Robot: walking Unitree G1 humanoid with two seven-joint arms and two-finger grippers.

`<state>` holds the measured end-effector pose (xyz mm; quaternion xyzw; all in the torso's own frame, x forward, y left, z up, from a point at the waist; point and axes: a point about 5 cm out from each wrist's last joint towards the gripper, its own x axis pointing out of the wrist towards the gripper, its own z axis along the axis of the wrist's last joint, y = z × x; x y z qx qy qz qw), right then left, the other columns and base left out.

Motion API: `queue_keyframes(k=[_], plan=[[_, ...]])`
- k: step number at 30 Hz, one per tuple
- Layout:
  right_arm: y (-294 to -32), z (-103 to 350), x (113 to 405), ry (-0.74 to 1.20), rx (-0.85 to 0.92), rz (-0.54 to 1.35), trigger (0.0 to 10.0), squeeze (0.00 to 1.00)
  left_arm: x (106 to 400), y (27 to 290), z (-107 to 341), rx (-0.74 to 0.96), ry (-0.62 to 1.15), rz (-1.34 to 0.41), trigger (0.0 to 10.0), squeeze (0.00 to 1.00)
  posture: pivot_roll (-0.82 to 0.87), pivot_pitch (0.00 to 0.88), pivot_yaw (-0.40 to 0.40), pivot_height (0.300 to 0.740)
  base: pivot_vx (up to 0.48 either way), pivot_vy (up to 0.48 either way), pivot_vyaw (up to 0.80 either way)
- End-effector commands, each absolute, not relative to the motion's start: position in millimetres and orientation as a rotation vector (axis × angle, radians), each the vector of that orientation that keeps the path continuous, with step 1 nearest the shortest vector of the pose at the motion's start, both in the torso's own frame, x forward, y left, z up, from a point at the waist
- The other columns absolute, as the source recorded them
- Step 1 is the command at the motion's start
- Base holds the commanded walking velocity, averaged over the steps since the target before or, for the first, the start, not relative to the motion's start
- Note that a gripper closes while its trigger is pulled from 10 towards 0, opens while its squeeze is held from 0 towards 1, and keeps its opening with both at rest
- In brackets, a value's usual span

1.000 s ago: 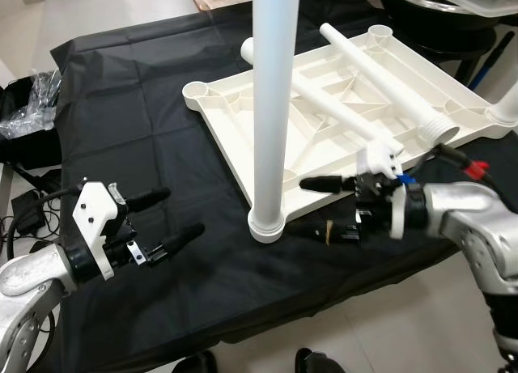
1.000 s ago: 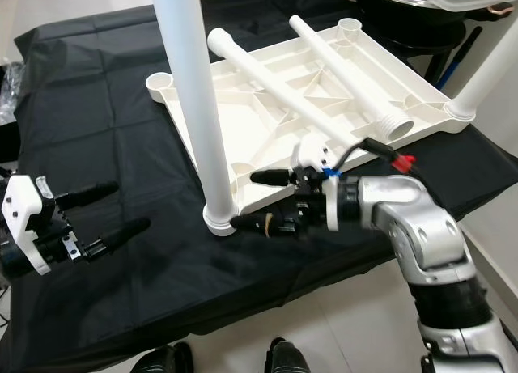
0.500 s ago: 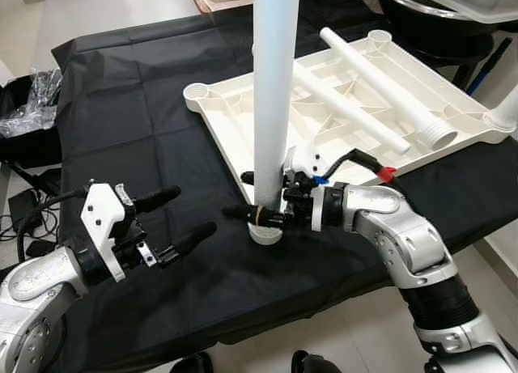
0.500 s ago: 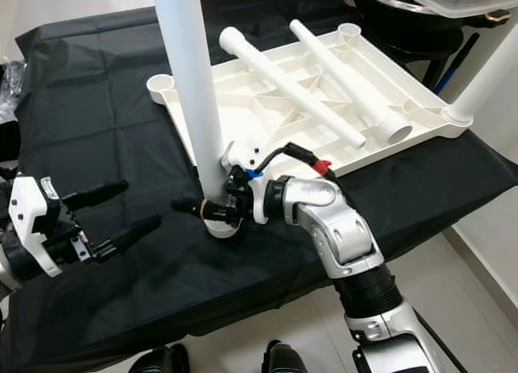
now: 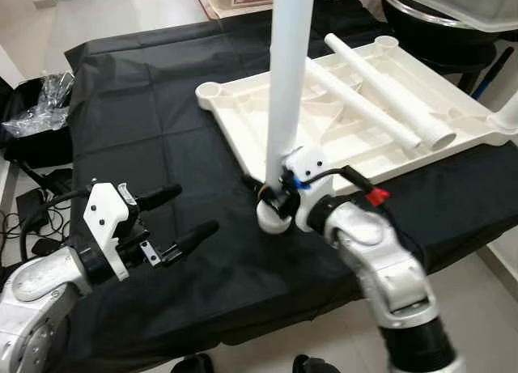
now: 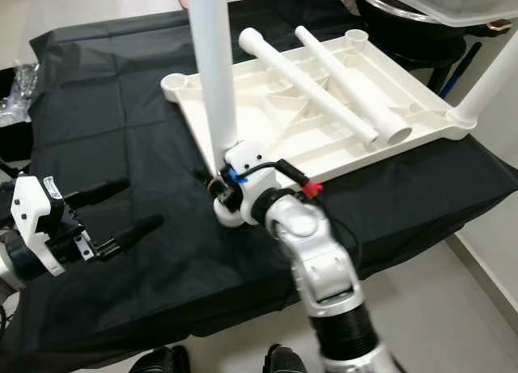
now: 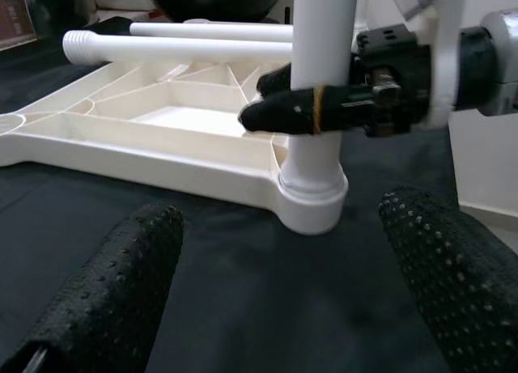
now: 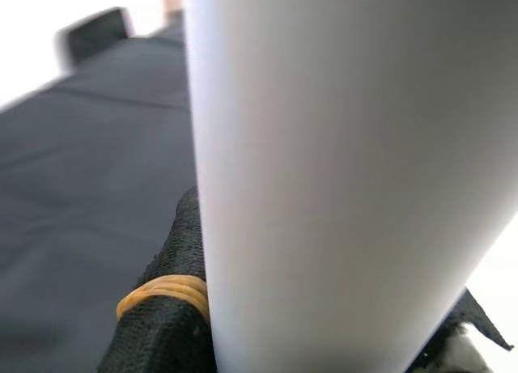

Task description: Building children table

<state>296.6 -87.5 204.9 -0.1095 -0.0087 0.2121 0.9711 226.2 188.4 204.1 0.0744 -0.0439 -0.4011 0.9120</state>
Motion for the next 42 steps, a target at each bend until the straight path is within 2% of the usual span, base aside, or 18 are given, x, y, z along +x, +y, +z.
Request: queue_keyframes(k=[1, 8, 9, 10, 11, 13, 14, 20, 24, 25, 26, 27, 28, 29, 35, 40, 41, 42], plan=[[-104, 172, 298, 0.14, -0.289, 0.277, 0.0, 0.0, 227, 185, 199, 0.141, -0.075, -0.84, 10.0, 0.0, 0.0, 0.204, -0.024, 0.74, 0.0, 0.0, 0.0], [-98, 177, 299, 0.111, -0.231, 0.316, 0.0, 0.0, 227, 181, 198, 0.134, -0.075, -0.853, 10.0, 0.0, -0.01, 0.204, -0.019, 0.74, 0.0, 0.0, 0.0], [-96, 180, 300, 0.091, -0.233, 0.343, 10.0, 0.0, 227, 180, 198, 0.132, -0.075, -0.854, 10.0, 0.0, -0.01, 0.204, -0.019, 0.74, 0.0, 0.0, 0.0], [-96, 180, 300, 0.091, -0.233, 0.343, 10.0, 0.0, 227, 180, 198, 0.132, -0.075, -0.854, 10.0, 0.0, -0.01, 0.204, -0.019, 0.74, 0.0, 0.0, 0.0], [-98, 183, 299, 0.08, -0.206, 0.367, 10.0, 0.38, 228, 179, 197, 0.13, -0.074, -0.856, 10.0, 0.0, -0.01, 0.208, -0.015, 0.74, 0.0, 0.0, 0.0], [-101, 186, 299, 0.068, -0.188, 0.38, 10.0, 0.38, 228, 179, 197, 0.13, -0.074, -0.857, 10.0, 0.0, -0.01, 0.209, -0.017, 0.74, 0.0, 0.0, 0.0], [-105, 188, 298, 0.063, -0.168, 0.412, 10.0, 1.0, 228, 178, 196, 0.132, -0.073, -0.859, 10.0, 0.0, -0.01, 0.21, -0.014, 0.74, 0.0, 0.0, 0.0], [-134, 198, 291, 0.028, -0.119, 0.607, 10.0, 1.0, 227, 172, 196, 0.128, -0.072, -0.873, 10.0, 0.0, -0.01, 0.219, -0.008, 0.74, 0.0, 0.0, 0.0], [-139, 200, 288, 0.032, -0.112, 0.656, 10.0, 1.0, 227, 171, 196, 0.125, -0.072, -0.876, 10.0, 0.0, -0.01, 0.219, -0.008, 0.74, 0.0, 0.0, 0.0], [-148, 203, 287, 0.033, -0.148, 0.711, 10.0, 0.73, 226, 169, 196, 0.124, -0.071, -0.881, 10.0, 0.0, -0.02, 0.222, -0.007, 0.74, 0.0, 0.0, 0.0], [-154, 206, 287, 0.034, -0.179, 0.751, 10.0, 0.55, 226, 168, 197, 0.122, -0.071, -0.884, 10.0, 0.0, -0.01, 0.222, -0.008, 0.74, 0.0, 0.0, 0.0], [-156, 208, 288, 0.033, -0.206, 0.783, 10.0, 0.21, 225, 166, 197, 0.121, -0.073, -0.888, 10.0, 0.0, -0.02, 0.223, -0.008, 0.74, 0.0, 0.0, 0.0], [-156, 208, 288, 0.033, -0.206, 0.783, 10.0, 0.21, 225, 166, 197, 0.121, -0.073, -0.888, 10.0, 0.0, -0.02, 0.223, -0.008, 0.74, 0.0, 0.0, 0.0], [-154, 209, 288, 0.041, -0.233, 0.842, 10.0, 0.0, 225, 165, 197, 0.12, -0.073, -0.891, 10.0, 0.0, -0.02, 0.225, -0.008, 0.74, 0.0, 0.0, 0.0], [-144, 205, 297, 0.059, -0.278, 1.003, 10.0, 0.0, 222, 167, 200, 0.131, -0.071, -0.892, 10.0, 0.0, 0.0, 0.226, -0.017, 0.74, 0.0, 0.0, 0.0], [-144, 208, 305, 0.045, -0.297, 1.018, 10.0, 0.0, 221, 168, 201, 0.138, -0.07, -0.888, 10.0, 0.0, 0.01, 0.228, -0.019, 0.74, 0.0, 0.0, 0.0], [-145, 213, 310, 0.026, -0.31, 1.011, 7.3, 0.0, 220, 170, 201, 0.14, -0.069, -0.883, 10.0, 0.0, 0.02, 0.231, -0.022, 0.74, 0.0, 0.0, 0.0], [-145, 213, 310, 0.026, -0.31, 1.011, 7.3, 0.0, 220, 170, 201, 0.14, -0.069, -0.883, 10.0, 0.0, 0.02, 0.231, -0.022, 0.74, 0.0, 0.0, 0.0]])
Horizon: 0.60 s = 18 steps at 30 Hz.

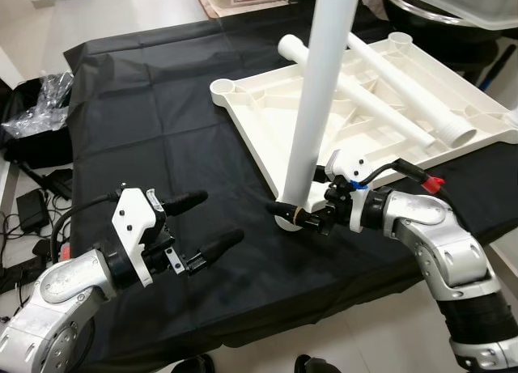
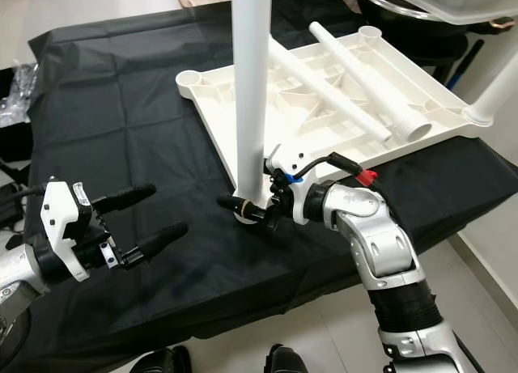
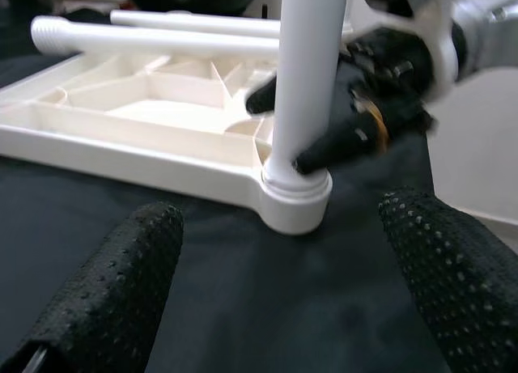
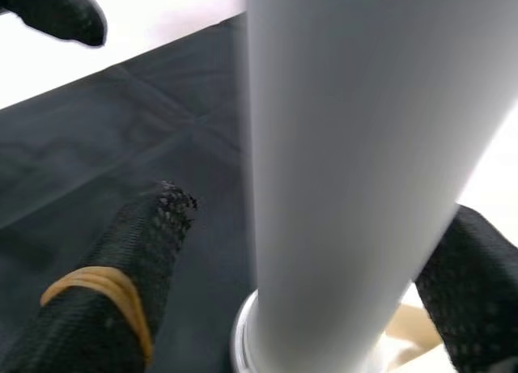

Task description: Building children table

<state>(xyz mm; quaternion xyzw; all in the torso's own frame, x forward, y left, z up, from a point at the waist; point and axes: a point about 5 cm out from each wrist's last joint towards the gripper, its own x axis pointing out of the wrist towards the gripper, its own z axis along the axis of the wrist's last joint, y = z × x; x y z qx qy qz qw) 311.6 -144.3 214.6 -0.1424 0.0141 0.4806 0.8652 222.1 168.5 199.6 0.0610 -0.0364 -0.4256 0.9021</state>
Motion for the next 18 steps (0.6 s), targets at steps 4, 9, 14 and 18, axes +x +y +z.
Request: queue_keyframes(k=[4, 9, 14, 18], plan=[[-150, 223, 318, -0.005, -0.34, 0.988, 0.0, 0.0, 218, 172, 202, 0.145, -0.066, -0.873, 10.0, 0.0, 0.02, 0.235, -0.026, 0.74, 0.0, 0.0, 0.0], [-151, 218, 311, 0.011, -0.341, 0.957, 0.0, 0.0, 218, 172, 200, 0.145, -0.06, -0.87, 10.0, 0.0, 0.02, 0.238, -0.024, 0.74, 0.0, 0.0, 0.0], [-141, 211, 305, 0.015, -0.335, 0.854, 0.0, 0.0, 218, 171, 199, 0.147, -0.057, -0.872, 10.0, 0.0, 0.02, 0.238, -0.025, 0.74, 0.0, 0.0, 0.0], [-130, 195, 308, 0.065, -0.263, 0.484, 0.0, 0.0, 219, 171, 199, 0.142, -0.057, -0.875, 10.0, 0.0, 0.0, 0.238, -0.019, 0.74, 0.0, 0.0, 0.0]])
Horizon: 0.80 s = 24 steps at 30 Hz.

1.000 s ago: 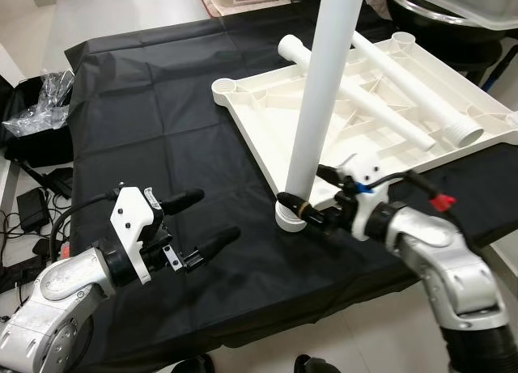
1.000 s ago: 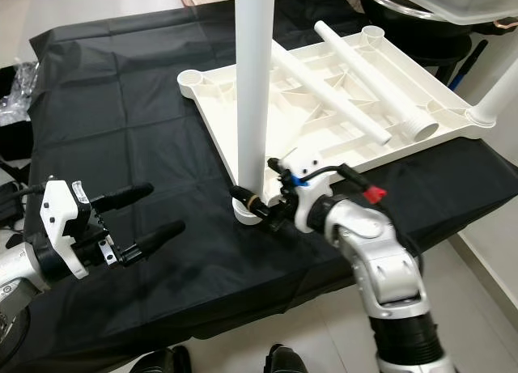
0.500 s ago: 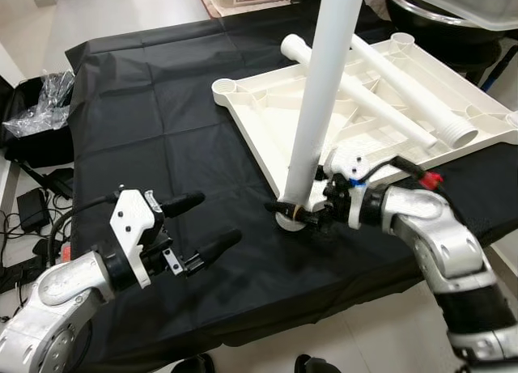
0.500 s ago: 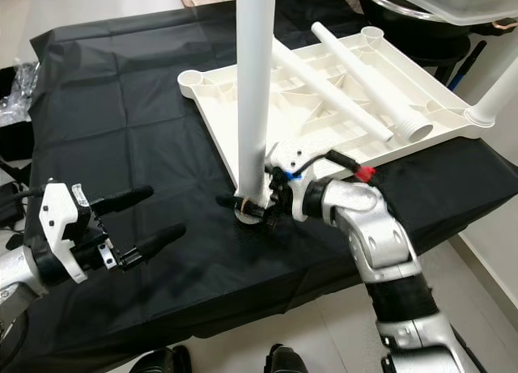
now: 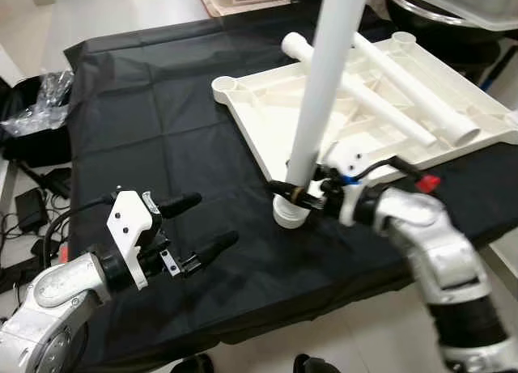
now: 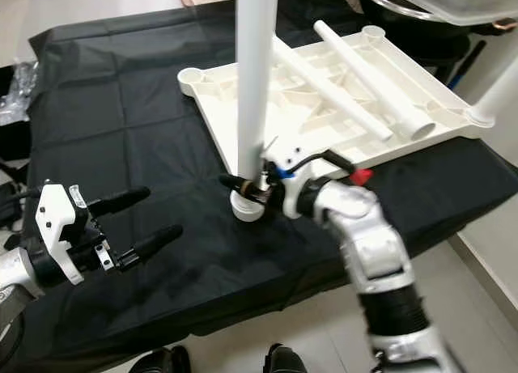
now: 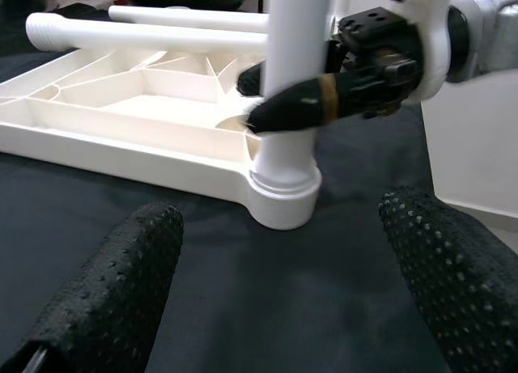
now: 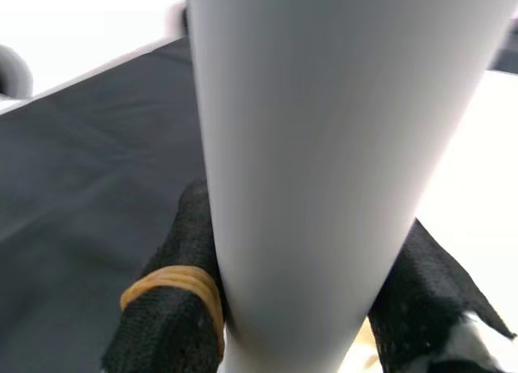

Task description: Building children table

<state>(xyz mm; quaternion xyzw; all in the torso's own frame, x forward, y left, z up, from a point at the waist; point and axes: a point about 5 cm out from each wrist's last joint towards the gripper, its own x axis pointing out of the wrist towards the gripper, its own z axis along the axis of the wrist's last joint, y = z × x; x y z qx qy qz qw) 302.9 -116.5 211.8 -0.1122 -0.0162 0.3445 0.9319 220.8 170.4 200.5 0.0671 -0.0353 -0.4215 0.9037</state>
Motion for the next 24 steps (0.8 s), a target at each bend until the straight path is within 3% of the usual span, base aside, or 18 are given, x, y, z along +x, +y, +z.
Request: queue_keyframes(k=[1, 6, 12, 13, 18, 19, 24], plan=[[-121, 184, 306, 0.1, -0.254, 0.35, 0.0, 0.0, 220, 170, 198, 0.143, -0.056, -0.878, 10.0, 0.0, 0.0, 0.235, -0.01, 0.74, 0.0, 0.0, 0.0], [-90, 170, 299, 0.123, -0.23, 0.27, 0.0, 0.0, 223, 166, 199, 0.133, -0.067, -0.889, 10.0, 0.0, -0.01, 0.229, -0.008, 0.74, 0.0, 0.0, 0.0], [-83, 179, 303, 0.076, -0.202, 0.305, 0.0, 0.0, 225, 165, 198, 0.132, -0.068, -0.893, 10.0, 0.0, -0.02, 0.225, -0.005, 0.74, 0.0, 0.0, 0.0], [-82, 184, 304, 0.048, -0.196, 0.326, 10.0, 0.0, 225, 165, 197, 0.131, -0.07, -0.896, 10.0, 0.0, -0.03, 0.224, -0.001, 0.74, 0.0, 0.0, 0.0], [-83, 195, 303, 0.011, -0.177, 0.358, 10.0, 0.0, 226, 163, 197, 0.128, -0.073, -0.9, 10.0, 0.0, -0.03, 0.223, -0.003, 0.74, 0.0, 0.0, 0.0], [-84, 197, 302, 0.008, -0.155, 0.382, 10.0, 1.0, 227, 163, 197, 0.127, -0.074, -0.902, 10.0, 0.0, -0.03, 0.224, -0.003, 0.74, 0.0, 0.0, 0.0], [-108, 220, 304, -0.057, -0.09, 0.589, 10.0, 1.0, 226, 162, 197, 0.128, -0.073, -0.905, 10.0, 0.0, -0.03, 0.232, -0.006, 0.74, 0.0, 0.0, 0.0]])
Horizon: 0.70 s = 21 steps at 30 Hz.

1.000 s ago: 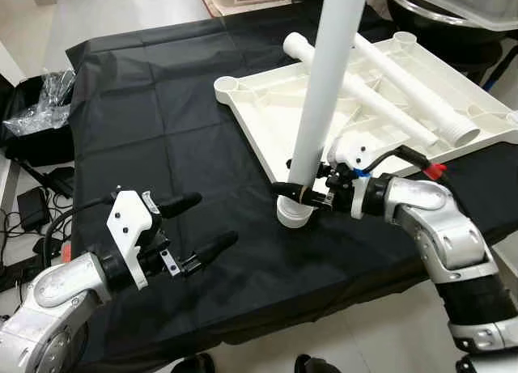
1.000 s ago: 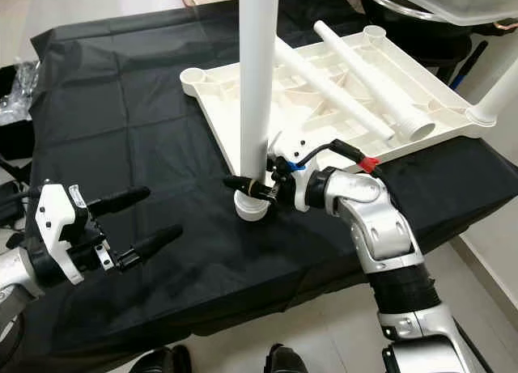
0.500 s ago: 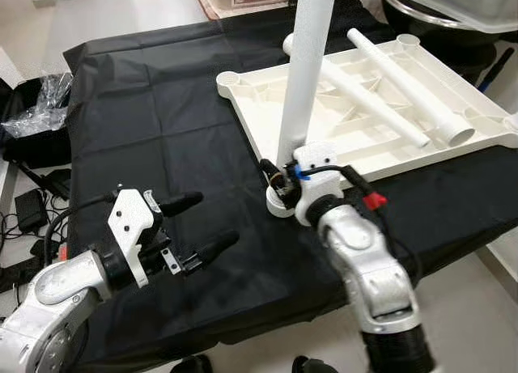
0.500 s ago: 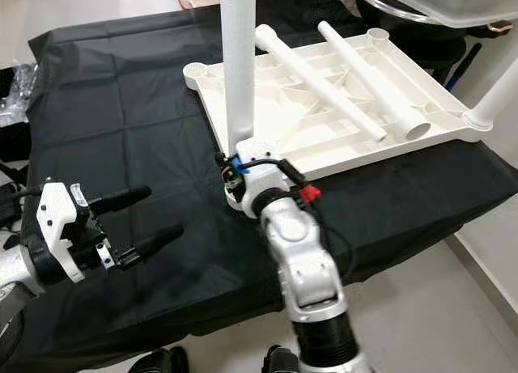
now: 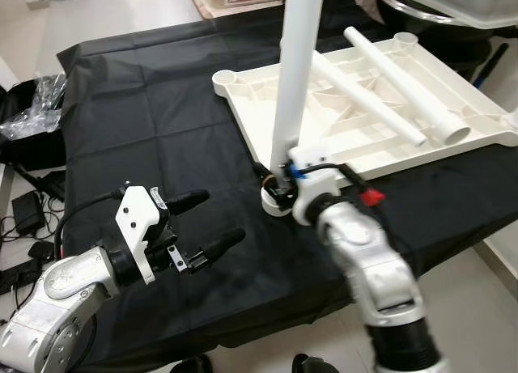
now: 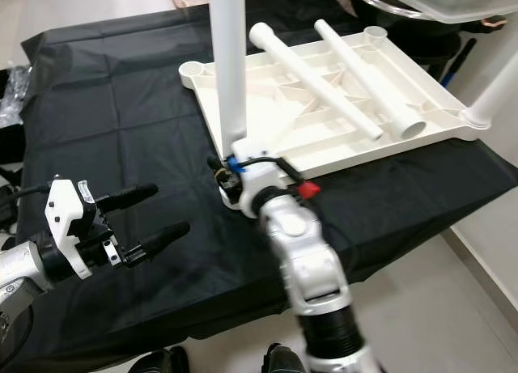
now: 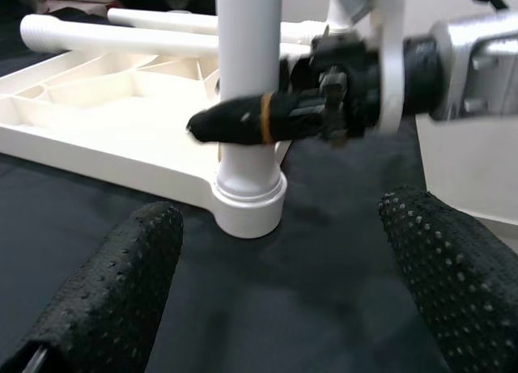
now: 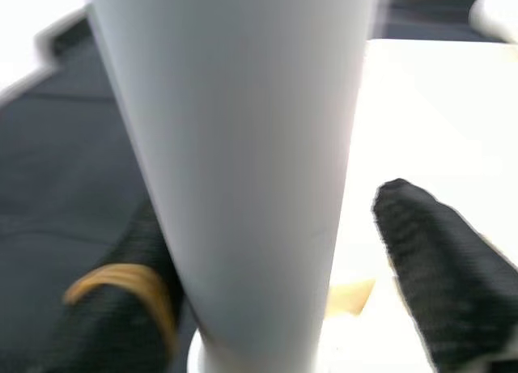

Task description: Building children table

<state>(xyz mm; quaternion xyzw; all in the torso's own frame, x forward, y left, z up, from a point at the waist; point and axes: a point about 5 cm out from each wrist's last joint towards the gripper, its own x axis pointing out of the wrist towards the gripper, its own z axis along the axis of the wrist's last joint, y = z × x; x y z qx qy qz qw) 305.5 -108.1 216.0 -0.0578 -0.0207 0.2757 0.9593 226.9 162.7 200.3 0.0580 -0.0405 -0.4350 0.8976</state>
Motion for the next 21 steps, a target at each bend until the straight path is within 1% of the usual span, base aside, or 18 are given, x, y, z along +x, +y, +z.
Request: queue_keyframes(k=[1, 2, 3, 5, 7, 8, 9, 10, 11, 12, 13, 14, 15, 21], plan=[[-116, 224, 304, -0.056, -0.084, 0.672, 10.0, 1.0, 225, 162, 197, 0.127, -0.072, -0.905, 10.0, 0.0, -0.03, 0.235, -0.007, 0.74, 0.0, 0.0, 0.0], [-120, 225, 304, -0.048, -0.082, 0.719, 10.0, 1.0, 225, 162, 197, 0.127, -0.072, -0.906, 10.0, 0.0, -0.02, 0.236, -0.007, 0.74, 0.0, 0.0, 0.0], [-120, 225, 304, -0.048, -0.082, 0.719, 10.0, 1.0, 225, 162, 197, 0.127, -0.072, -0.906, 10.0, 0.0, -0.02, 0.236, -0.007, 0.74, 0.0, 0.0, 0.0], [-136, 235, 310, -0.051, -0.121, 0.841, 10.0, 1.0, 223, 162, 197, 0.126, -0.068, -0.907, 10.0, 0.0, -0.01, 0.247, -0.013, 0.74, 0.0, 0.0, 0.0], [-148, 246, 316, -0.061, -0.151, 0.918, 10.0, 1.0, 220, 163, 198, 0.126, -0.065, -0.906, 10.0, 0.0, 0.0, 0.259, -0.015, 0.74, 0.0, 0.0, 0.0], [-150, 249, 320, -0.056, -0.147, 0.957, 10.0, 1.0, 219, 163, 198, 0.127, -0.063, -0.905, 10.0, 0.0, 0.0, 0.262, -0.015, 0.74, 0.0, 0.0, 0.0], [-150, 249, 320, -0.056, -0.147, 0.957, 10.0, 1.0, 219, 163, 198, 0.127, -0.063, -0.905, 10.0, 0.0, 0.0, 0.262, -0.015, 0.74, 0.0, 0.0, 0.0], [-152, 251, 323, -0.036, -0.152, 1.052, 10.0, 1.0, 216, 164, 200, 0.132, -0.057, -0.9, 10.0, 0.0, 0.01, 0.275, -0.014, 0.74, 0.0, 0.0, 0.0], [-152, 251, 323, -0.036, -0.152, 1.052, 10.0, 1.0, 216, 164, 200, 0.132, -0.057, -0.9, 10.0, 0.0, 0.01, 0.275, -0.014, 0.74, 0.0, 0.0, 0.0], [-151, 250, 324, -0.015, -0.161, 1.123, 10.0, 1.0, 213, 165, 201, 0.136, -0.054, -0.899, 10.0, 0.0, 0.03, 0.29, -0.017, 0.74, 0.0, 0.0, 0.0], [-151, 249, 324, -0.004, -0.165, 1.155, 10.0, 1.0, 211, 166, 202, 0.137, -0.052, -0.899, 10.0, 0.0, 0.03, 0.29, -0.017, 0.74, 0.0, 0.0, 0.0], [-150, 249, 330, -0.001, -0.179, 1.162, 10.0, 0.09, 209, 167, 203, 0.141, -0.05, -0.895, 10.0, 0.0, 0.05, 0.3, -0.016, 0.74, 0.0, 0.0, 0.0], [-150, 249, 334, 0.004, -0.184, 1.171, 10.0, 0.0, 208, 169, 204, 0.144, -0.047, -0.89, 10.0, 0.0, 0.05, 0.303, -0.016, 0.74, 0.0, 0.0, 0.0], [-150, 253, 342, 0.021, -0.221, 1.228, 10.0, 0.0, 203, 173, 208, 0.157, -0.037, -0.883, 10.0, 0.0, 0.08, 0.324, -0.015, 0.74, 0.0, 0.0, 0.0]])
